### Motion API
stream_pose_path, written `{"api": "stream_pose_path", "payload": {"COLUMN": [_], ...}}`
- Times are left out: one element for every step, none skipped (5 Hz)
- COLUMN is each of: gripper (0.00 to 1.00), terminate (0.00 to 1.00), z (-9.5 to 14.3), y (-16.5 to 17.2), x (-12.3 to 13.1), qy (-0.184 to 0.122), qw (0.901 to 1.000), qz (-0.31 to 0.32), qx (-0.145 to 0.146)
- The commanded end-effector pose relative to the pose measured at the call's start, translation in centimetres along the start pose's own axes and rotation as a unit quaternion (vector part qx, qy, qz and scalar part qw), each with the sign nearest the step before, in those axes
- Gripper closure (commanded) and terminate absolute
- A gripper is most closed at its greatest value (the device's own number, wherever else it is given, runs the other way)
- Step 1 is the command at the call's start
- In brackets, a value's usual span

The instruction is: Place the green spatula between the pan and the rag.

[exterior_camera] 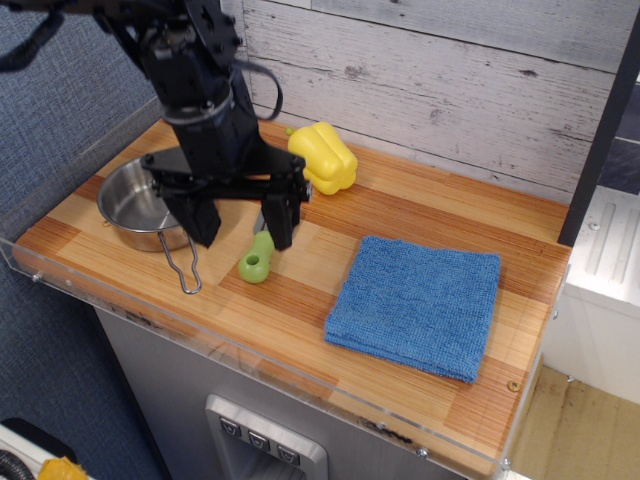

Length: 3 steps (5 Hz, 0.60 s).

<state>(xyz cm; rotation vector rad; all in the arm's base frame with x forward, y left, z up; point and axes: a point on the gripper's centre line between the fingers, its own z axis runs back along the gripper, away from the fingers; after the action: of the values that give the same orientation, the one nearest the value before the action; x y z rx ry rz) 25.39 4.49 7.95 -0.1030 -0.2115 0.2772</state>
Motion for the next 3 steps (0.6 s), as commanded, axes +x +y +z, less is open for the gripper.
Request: {"api": "stream_pose_path", "payload": {"gripper": [0.00, 0.00, 0.00], "terminate": [0.00, 0.00, 0.00], "z": [3.79, 4.24, 4.24], "y": [-0.07, 0.07, 0.07], "x": [1.26, 0.99, 0.99], "qy": [-0.055, -0.058, -0.058], "qw": [0.9984, 0.9982, 0.9982], "qz": [-0.011, -0.014, -0.014], "qx": [0.011, 0.001, 0.001]}}
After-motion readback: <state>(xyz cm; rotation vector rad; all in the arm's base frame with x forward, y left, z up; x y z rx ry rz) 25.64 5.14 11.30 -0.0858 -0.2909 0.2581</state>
